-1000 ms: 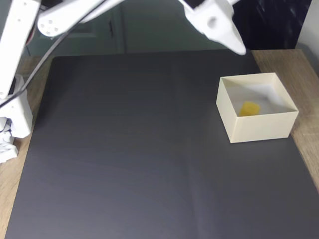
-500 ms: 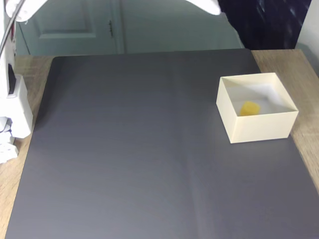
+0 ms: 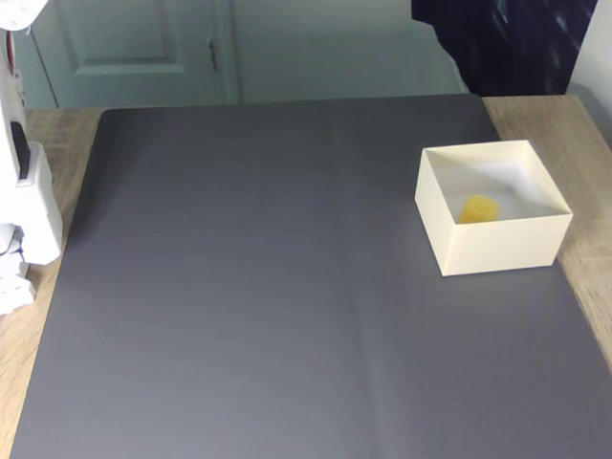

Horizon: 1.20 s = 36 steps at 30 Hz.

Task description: Grasp a cube block and put it in the white box.

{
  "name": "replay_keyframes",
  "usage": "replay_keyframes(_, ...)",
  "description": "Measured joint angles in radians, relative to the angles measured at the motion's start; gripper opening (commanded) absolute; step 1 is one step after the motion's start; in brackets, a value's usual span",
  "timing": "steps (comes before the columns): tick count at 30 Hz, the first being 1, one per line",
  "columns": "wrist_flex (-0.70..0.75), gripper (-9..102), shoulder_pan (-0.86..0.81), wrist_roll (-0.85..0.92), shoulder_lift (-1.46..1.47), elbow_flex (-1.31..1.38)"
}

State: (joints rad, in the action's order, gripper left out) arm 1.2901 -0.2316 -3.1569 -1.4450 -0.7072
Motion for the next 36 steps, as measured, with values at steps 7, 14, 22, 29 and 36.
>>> replay_keyframes(7, -0.138, 0, -0.002, 0.046, -0.241, -0.350)
replay_keyframes(14, -0.242, 0, -0.005, 0.055, -0.477, -0.756)
replay_keyframes(22, -0.370, 0, -0.005, 0.080, -0.738, -1.146)
replay_keyframes(29, -0.486, 0, -0.012, 0.153, -1.003, -1.493)
replay_keyframes(36, -0.581, 0, -0.012, 0.189, -1.154, -1.710)
